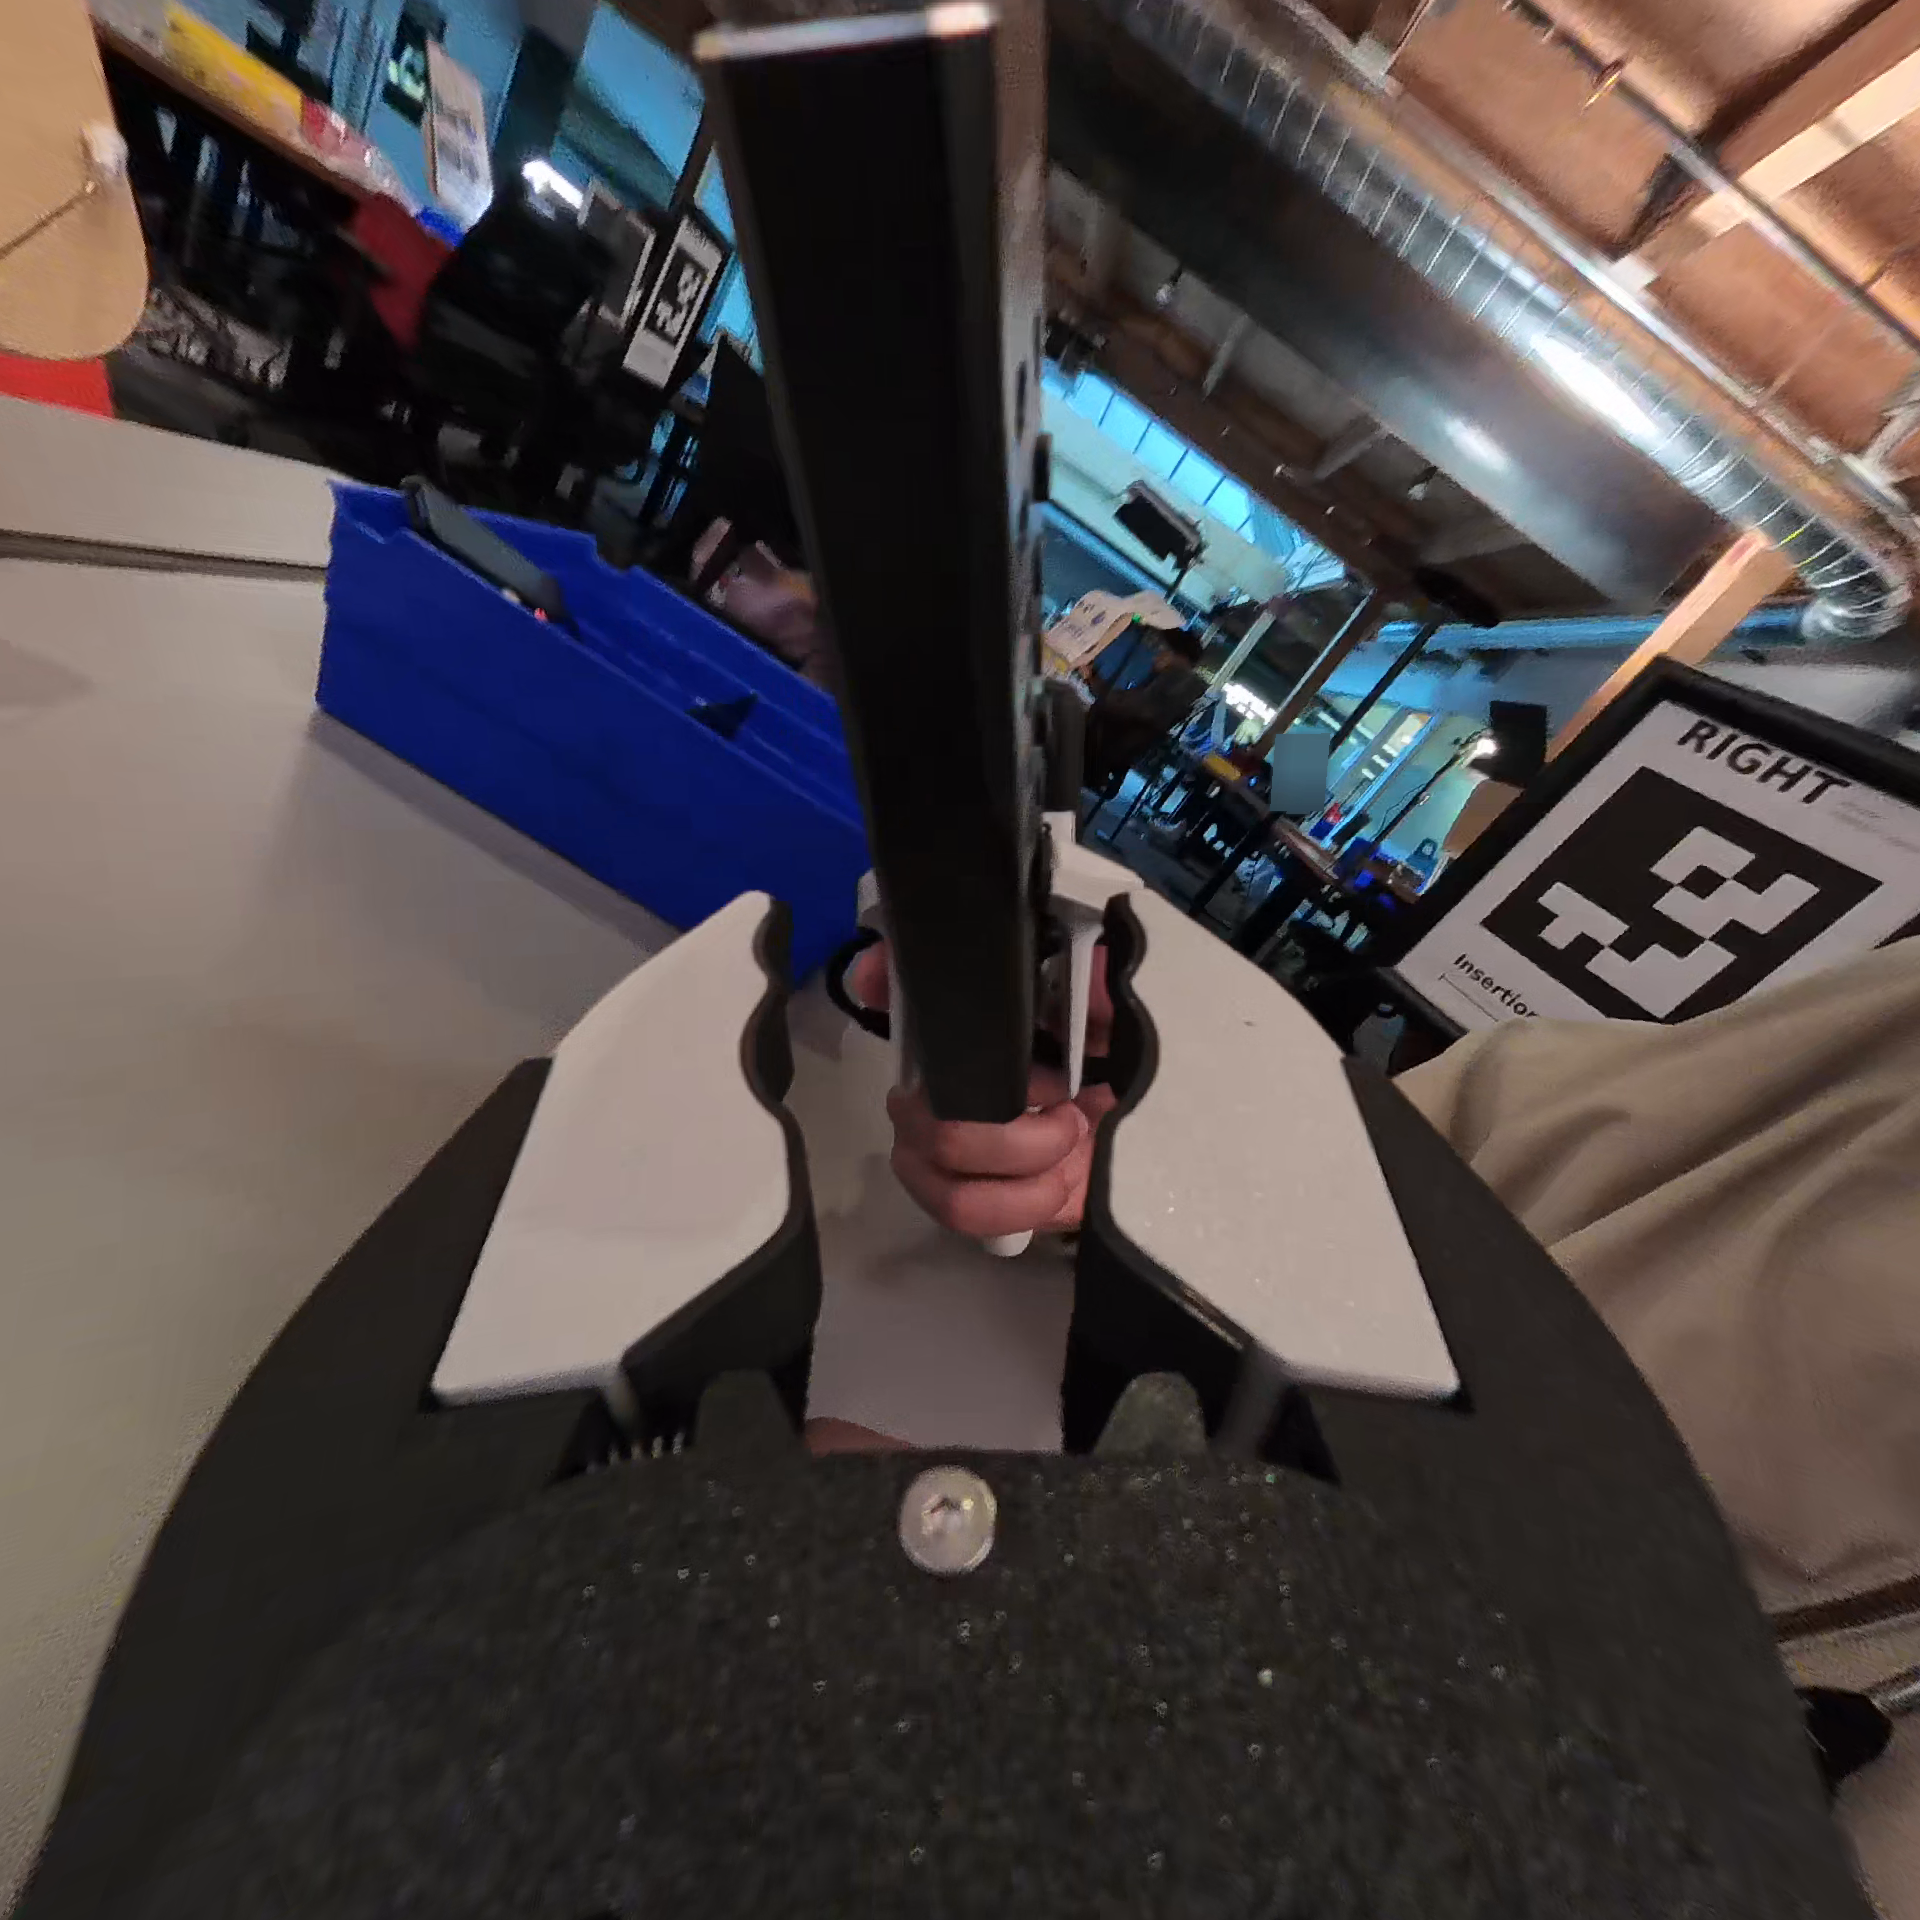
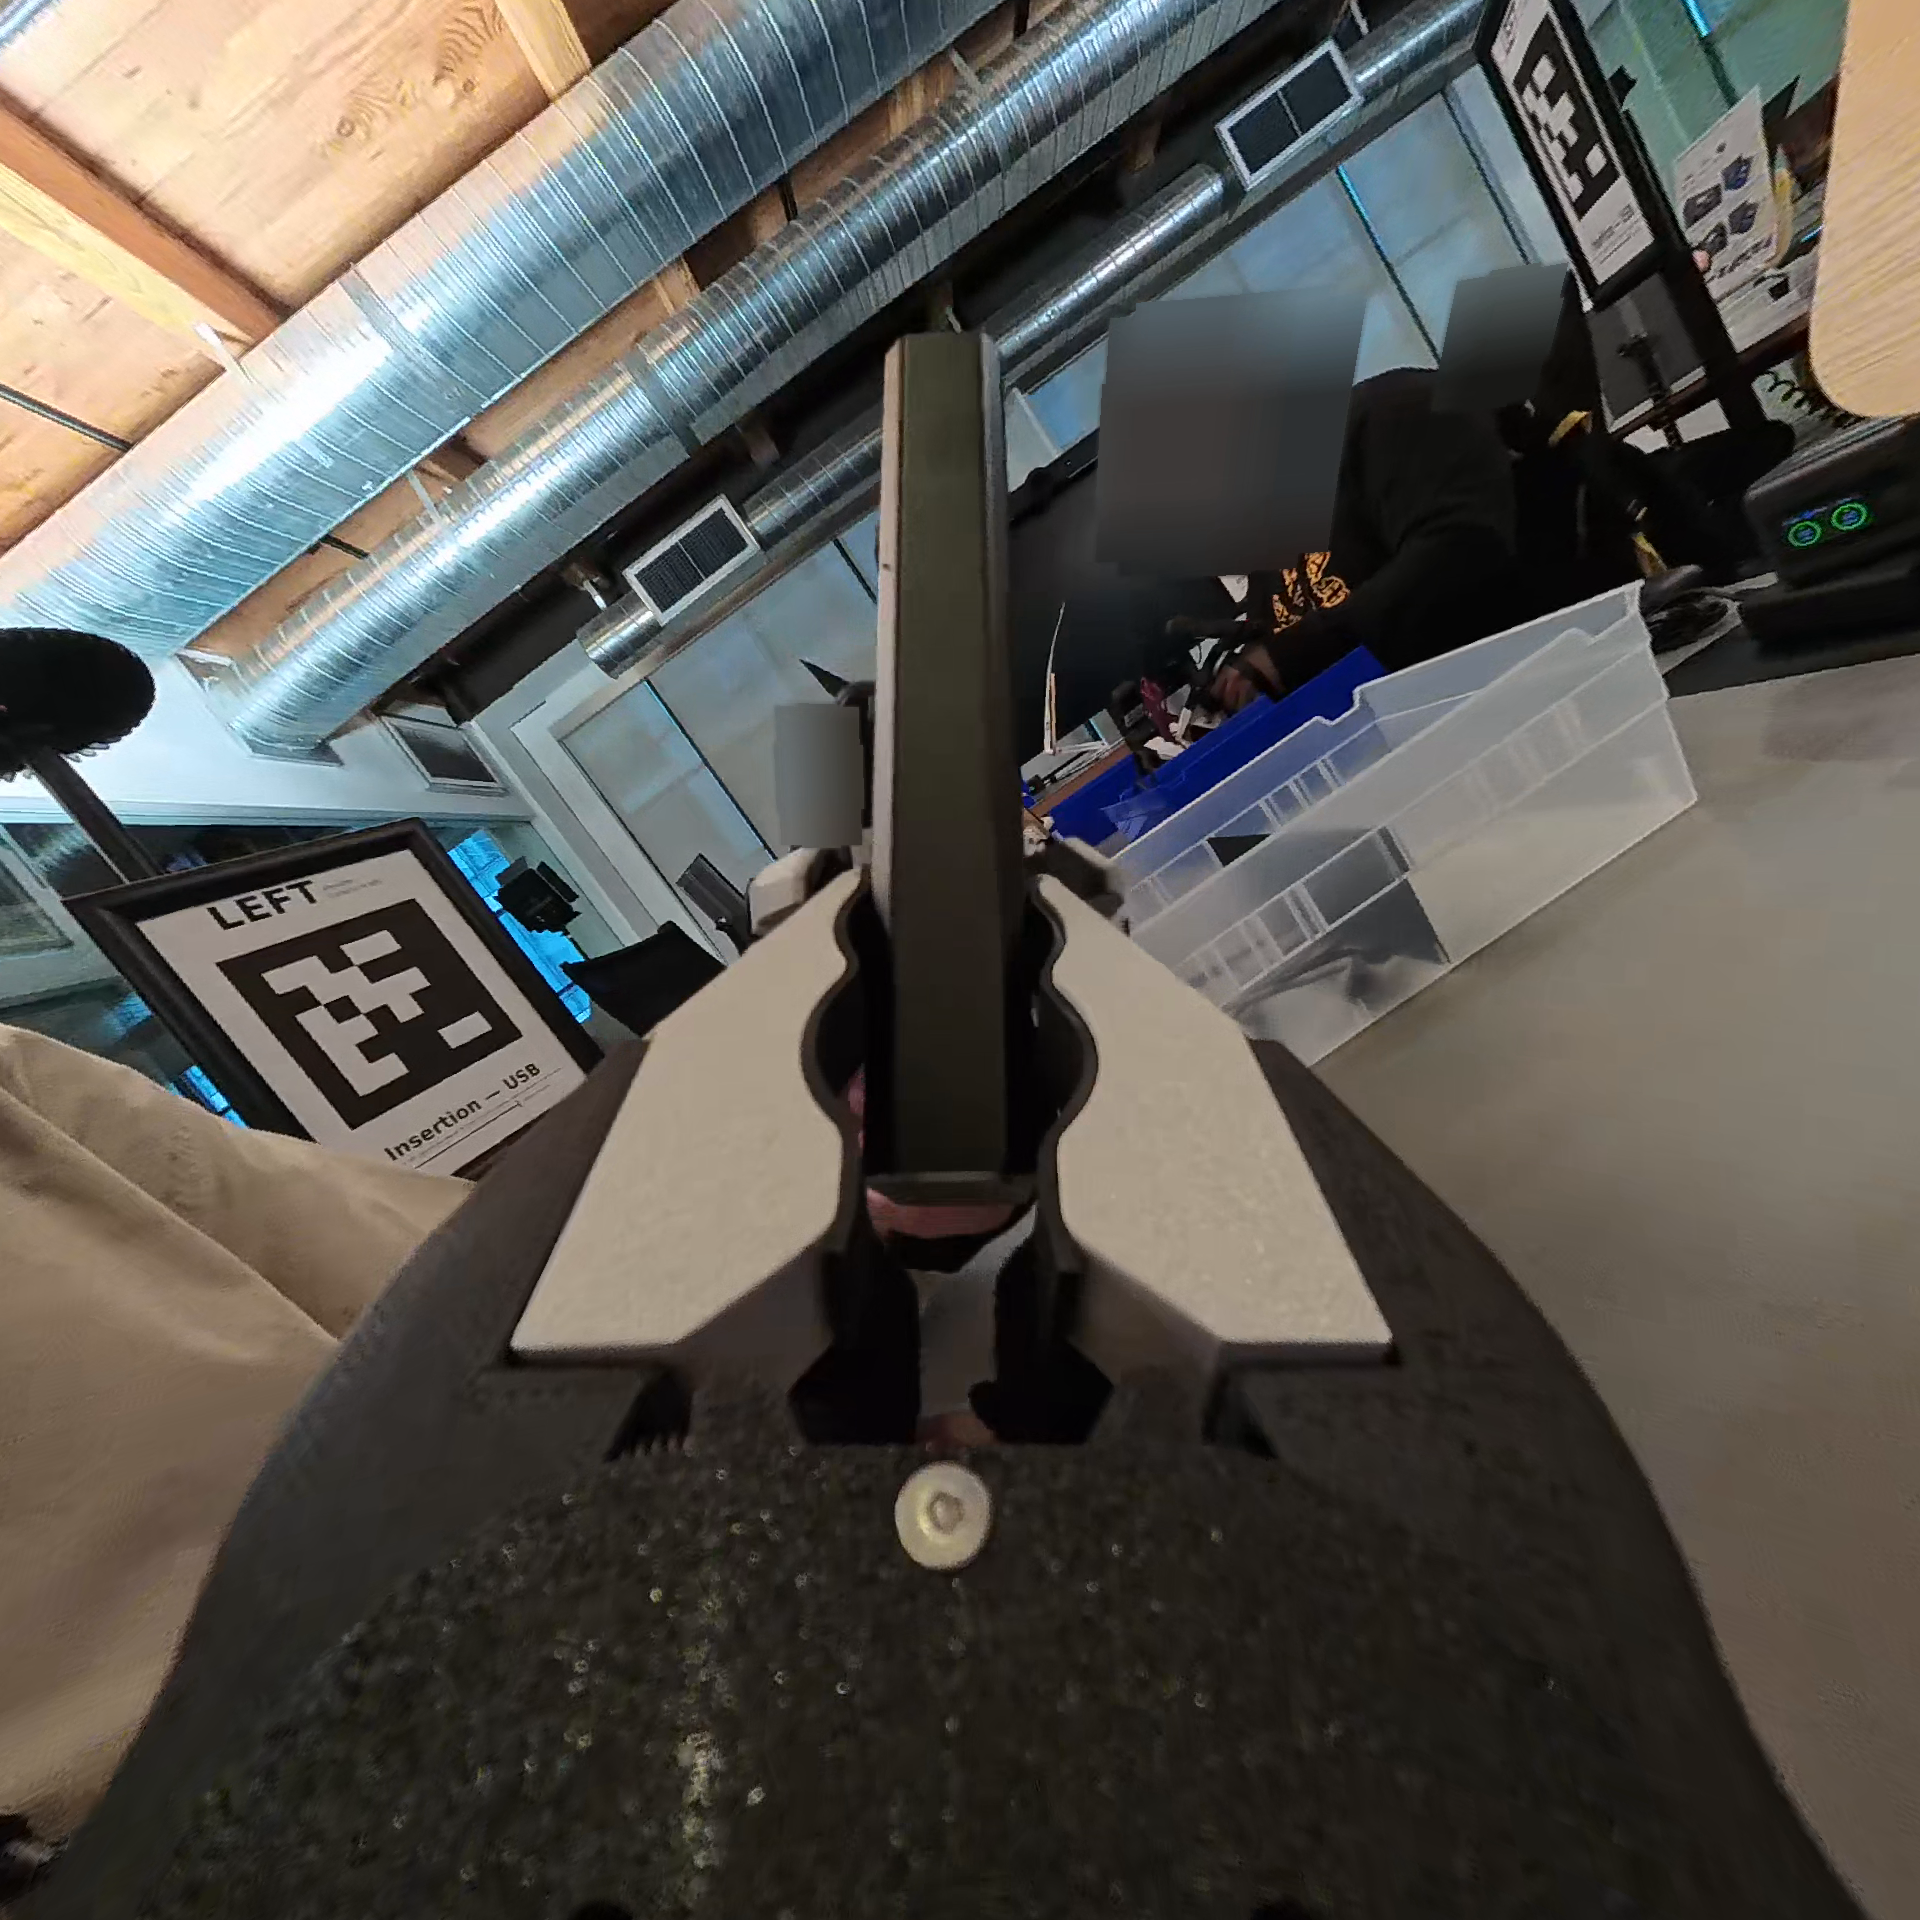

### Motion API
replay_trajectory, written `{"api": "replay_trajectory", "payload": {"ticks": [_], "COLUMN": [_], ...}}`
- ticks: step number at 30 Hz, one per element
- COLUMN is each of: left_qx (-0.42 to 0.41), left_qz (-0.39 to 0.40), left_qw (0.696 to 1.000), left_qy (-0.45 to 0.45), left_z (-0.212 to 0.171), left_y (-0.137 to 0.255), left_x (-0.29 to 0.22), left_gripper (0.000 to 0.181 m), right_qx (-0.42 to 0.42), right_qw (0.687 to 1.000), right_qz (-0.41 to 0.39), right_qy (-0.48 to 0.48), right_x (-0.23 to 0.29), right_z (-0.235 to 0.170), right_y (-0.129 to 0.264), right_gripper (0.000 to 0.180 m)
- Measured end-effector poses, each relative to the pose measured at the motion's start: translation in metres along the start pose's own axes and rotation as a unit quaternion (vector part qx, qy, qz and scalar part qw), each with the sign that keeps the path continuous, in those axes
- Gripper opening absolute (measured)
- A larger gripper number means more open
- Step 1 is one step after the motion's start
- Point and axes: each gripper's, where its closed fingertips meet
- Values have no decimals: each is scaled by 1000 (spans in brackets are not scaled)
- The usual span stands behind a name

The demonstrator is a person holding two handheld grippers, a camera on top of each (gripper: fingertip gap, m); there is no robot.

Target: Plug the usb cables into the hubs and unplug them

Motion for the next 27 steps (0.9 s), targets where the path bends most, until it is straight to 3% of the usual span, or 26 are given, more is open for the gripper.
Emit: {"api": "replay_trajectory", "payload": {"ticks": [5, 9, 13, 21, 27], "left_qx": [-47, -17, 48, 165, 167], "left_qz": [11, -11, -5, -53, -63], "left_qw": [999, 1000, 997, 978, 979], "left_qy": [12, 13, -53, -119, -97], "left_z": [5, 0, -22, -73, -74], "left_y": [-2, 6, 11, 9, 5], "left_x": [4, 5, 9, -2, -4], "left_gripper": [31, 27, 27, 27, 28], "right_qx": [21, 55, 135, 189, 196], "right_qw": [1000, 998, 991, 981, 980], "right_qz": [-3, 8, 14, -36, -31], "right_qy": [-10, -38, -9, 21, 6], "right_x": [-4, -2, 5, 2, -2], "right_z": [-11, -20, -17, 2, -21], "right_y": [-3, -6, -4, -6, -8], "right_gripper": [25, 27, 53, 48, 37]}}
Point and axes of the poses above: each gripper's, where its closed fingertips meet, y back along the fingers, z out of its top, x = y × z across the jaws, and after that the axes turned 15 degrees about z, right-handed
